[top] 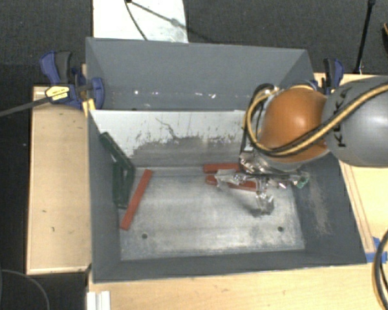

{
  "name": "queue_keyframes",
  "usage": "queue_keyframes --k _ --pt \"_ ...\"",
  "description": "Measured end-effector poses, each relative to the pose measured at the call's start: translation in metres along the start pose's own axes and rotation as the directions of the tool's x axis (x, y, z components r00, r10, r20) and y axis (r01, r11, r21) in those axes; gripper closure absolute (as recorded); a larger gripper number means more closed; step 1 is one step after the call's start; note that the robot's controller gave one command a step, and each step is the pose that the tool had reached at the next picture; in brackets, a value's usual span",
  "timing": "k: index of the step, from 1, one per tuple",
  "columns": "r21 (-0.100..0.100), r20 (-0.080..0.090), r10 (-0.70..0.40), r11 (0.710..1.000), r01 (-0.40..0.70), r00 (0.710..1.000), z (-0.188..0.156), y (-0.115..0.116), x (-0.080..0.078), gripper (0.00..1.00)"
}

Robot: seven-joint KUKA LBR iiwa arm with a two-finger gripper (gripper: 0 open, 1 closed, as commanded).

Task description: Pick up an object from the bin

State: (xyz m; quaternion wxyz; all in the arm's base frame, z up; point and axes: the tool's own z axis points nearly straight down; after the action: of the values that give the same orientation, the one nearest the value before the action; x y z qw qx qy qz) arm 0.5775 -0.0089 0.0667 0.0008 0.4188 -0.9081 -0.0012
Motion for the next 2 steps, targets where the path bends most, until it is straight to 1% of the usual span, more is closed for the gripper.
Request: queue_keyframes --k 1,2 --pt "0.009 0.011 0.064 0.998 -0.064 0.998 -0.084 0.008 -0.031 0.0" --pt "0.0 0.001 0.248 0.969 -0.248 0.969 -0.016 0.014 -0.036 0.0"
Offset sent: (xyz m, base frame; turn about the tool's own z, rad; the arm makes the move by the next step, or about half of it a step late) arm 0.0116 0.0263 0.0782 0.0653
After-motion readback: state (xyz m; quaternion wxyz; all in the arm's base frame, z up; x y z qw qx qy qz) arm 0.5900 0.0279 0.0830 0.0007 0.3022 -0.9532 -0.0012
